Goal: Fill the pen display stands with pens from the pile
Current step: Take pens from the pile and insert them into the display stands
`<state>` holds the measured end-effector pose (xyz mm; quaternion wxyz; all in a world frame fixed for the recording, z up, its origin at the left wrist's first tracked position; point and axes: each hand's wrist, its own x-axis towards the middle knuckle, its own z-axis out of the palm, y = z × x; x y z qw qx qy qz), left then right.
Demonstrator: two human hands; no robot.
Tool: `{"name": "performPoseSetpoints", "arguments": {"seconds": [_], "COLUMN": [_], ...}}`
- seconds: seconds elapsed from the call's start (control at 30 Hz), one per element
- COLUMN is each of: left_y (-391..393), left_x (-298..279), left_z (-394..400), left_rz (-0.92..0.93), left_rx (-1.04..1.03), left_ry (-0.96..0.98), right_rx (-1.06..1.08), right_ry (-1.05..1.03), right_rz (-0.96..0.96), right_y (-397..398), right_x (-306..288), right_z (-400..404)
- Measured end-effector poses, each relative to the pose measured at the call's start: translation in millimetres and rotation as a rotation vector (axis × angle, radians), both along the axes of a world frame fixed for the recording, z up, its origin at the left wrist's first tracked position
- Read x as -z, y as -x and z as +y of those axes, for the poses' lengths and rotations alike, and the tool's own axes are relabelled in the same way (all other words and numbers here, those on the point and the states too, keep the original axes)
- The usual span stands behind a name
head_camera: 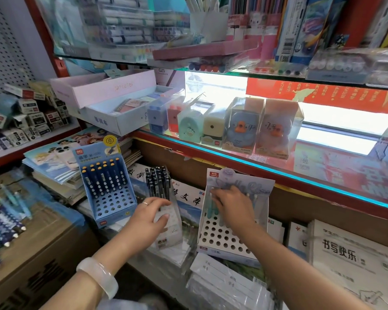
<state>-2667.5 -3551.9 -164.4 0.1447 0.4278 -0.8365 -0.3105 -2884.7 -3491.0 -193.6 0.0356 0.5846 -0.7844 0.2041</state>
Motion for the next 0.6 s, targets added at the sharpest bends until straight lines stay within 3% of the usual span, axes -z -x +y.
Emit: {"name": "performPoseSetpoints", "arguments": {"seconds": [0.17, 0.33, 0.6], "left_y": [-22, -64, -161], "left_x": [-14, -26, -45], "left_z": [-4, -11, -41], "left_rz": [-0.059, -0.082, -0.081], "left_rx": [-0.026, -0.109, -0.324], "left_ry": [0.004, -0.025, 0.015], "right_rx": [-0.029, 0.012, -0.319], "right_ry": [-0.07, 0.04, 0.057], "right_rz": [0.007, 0.007, -0.168], "right_y": [1, -15, -155], "right_x": [-9, -32, -68], "right_z": [8, -1, -94]}}
